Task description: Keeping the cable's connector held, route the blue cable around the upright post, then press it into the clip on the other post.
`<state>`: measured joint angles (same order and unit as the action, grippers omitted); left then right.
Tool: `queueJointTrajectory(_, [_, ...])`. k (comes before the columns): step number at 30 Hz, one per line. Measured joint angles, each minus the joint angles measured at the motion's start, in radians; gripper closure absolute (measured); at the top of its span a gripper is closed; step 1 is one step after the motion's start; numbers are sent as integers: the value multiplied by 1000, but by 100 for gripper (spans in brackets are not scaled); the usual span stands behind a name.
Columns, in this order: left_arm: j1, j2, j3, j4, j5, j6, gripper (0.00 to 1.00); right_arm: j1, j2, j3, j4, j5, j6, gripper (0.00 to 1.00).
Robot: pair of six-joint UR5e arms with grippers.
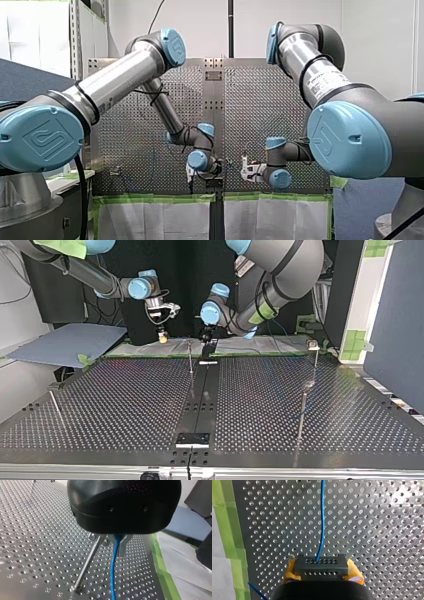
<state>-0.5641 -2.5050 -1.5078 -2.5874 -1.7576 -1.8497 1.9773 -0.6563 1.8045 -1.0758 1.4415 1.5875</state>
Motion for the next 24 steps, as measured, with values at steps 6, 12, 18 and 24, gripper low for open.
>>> queueJointTrajectory(6, [10, -5, 0, -6, 2, 10, 100, -17, 1, -3, -2, -9, -2, 100])
queueJointTrajectory(12, [27, -5, 0, -4, 2, 22, 100, -38, 2, -6, -2, -21, 1, 100])
queueJointTrajectory(18, [46, -5, 0, -2, 1, 24, 100, -62, 3, -13, 5, -29, -2, 100])
queueJointTrajectory(24, [63, -5, 0, 12, 18, 11, 100, -81, 3, -19, 27, -30, 1, 100])
